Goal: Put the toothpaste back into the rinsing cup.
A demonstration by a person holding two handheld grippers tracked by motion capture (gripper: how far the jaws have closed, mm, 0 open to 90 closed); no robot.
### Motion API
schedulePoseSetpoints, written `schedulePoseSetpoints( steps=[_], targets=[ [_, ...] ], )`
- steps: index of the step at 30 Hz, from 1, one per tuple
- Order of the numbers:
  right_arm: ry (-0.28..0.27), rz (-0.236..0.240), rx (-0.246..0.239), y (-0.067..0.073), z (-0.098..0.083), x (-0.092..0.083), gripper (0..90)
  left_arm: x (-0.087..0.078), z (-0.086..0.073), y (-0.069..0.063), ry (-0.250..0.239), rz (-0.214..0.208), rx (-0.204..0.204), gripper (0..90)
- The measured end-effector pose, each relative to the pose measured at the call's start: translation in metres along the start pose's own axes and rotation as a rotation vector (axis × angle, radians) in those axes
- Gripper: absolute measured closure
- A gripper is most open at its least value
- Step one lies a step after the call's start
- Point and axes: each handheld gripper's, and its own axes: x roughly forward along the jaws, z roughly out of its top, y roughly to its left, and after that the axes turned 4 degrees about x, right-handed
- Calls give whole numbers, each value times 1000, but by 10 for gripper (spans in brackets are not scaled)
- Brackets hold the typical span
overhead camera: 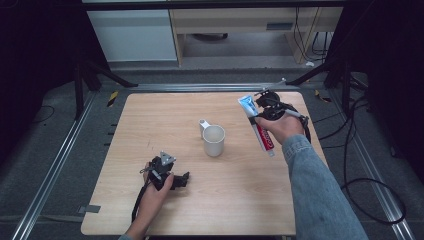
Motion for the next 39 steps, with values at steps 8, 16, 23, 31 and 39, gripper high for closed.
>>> schedulePoseSetpoints(
  steps=[8,16,23,31,39],
  targets=[
    [-66,11,16,2,8,-5,733,0,0,0,0,0,0,0],
    [-134,18,12,8,12,-3,733,0,0,0,0,0,0,0],
    [-208,31,1,22,18,-4,733,0,0,0,-1,0,0,0],
    [-285,36,-10,35,26,-2,733,0,0,0,-1,-1,1,0],
    [-348,35,0,40,33,-6,733,0,0,0,-1,-1,1,0]
  ],
)
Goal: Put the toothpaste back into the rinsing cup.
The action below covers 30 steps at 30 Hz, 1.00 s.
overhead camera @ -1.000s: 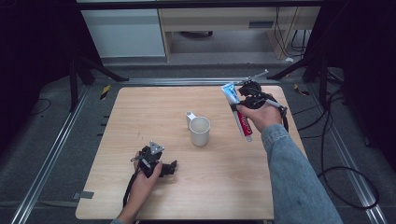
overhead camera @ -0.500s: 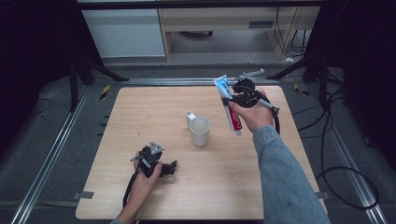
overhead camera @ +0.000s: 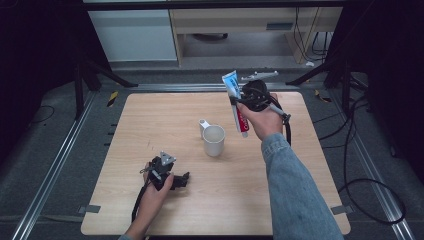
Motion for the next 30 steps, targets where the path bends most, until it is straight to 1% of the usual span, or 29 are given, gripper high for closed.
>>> schedulePoseSetpoints(
  steps=[1,2,12,17,21,28,30],
  targets=[
    [-27,4,2,2,0,1,733,0,0,0,0,0,0,0],
    [-27,4,2,2,0,1,733,0,0,0,0,0,0,0],
    [-171,37,24,16,-1,9,732,0,0,0,-1,1,0,0],
    [-237,53,56,21,-7,13,733,0,0,0,-1,0,-1,0],
    [-266,63,69,26,-12,18,732,0,0,0,-2,0,-1,0],
    [-290,80,81,32,-19,29,733,0,0,0,-2,1,-1,0],
    [-294,77,83,33,-22,33,733,0,0,0,-2,0,-1,0]
  ],
)
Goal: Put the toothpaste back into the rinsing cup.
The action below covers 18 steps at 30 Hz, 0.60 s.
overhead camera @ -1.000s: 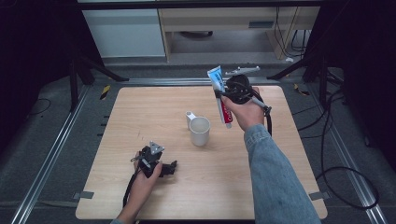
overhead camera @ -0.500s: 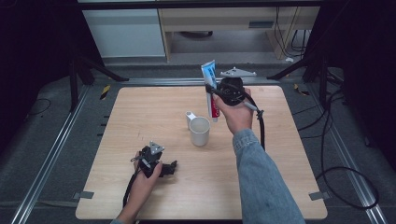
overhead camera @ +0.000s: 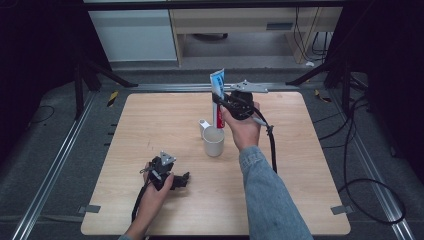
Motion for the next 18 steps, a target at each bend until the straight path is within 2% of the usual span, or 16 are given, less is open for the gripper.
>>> schedulePoseSetpoints(
  steps=[8,18],
  targets=[
    [-22,-1,24,1,-17,9,733,0,0,0,0,-1,-2,0],
    [2,-4,47,-3,-38,18,732,0,0,0,2,-1,1,0]
  ],
)
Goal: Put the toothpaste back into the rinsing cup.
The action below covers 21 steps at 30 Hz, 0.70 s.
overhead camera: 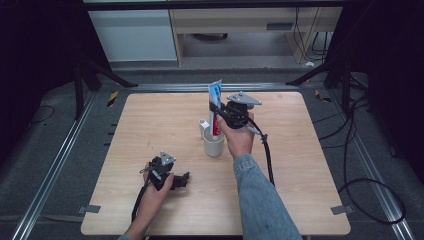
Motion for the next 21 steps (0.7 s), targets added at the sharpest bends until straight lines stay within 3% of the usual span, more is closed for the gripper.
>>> schedulePoseSetpoints(
  steps=[12,21],
  targets=[
    [14,11,50,-8,-25,4,732,0,0,0,-1,-1,0,0],
    [22,15,59,-8,-35,7,731,0,0,0,-1,-2,1,0]
  ],
)
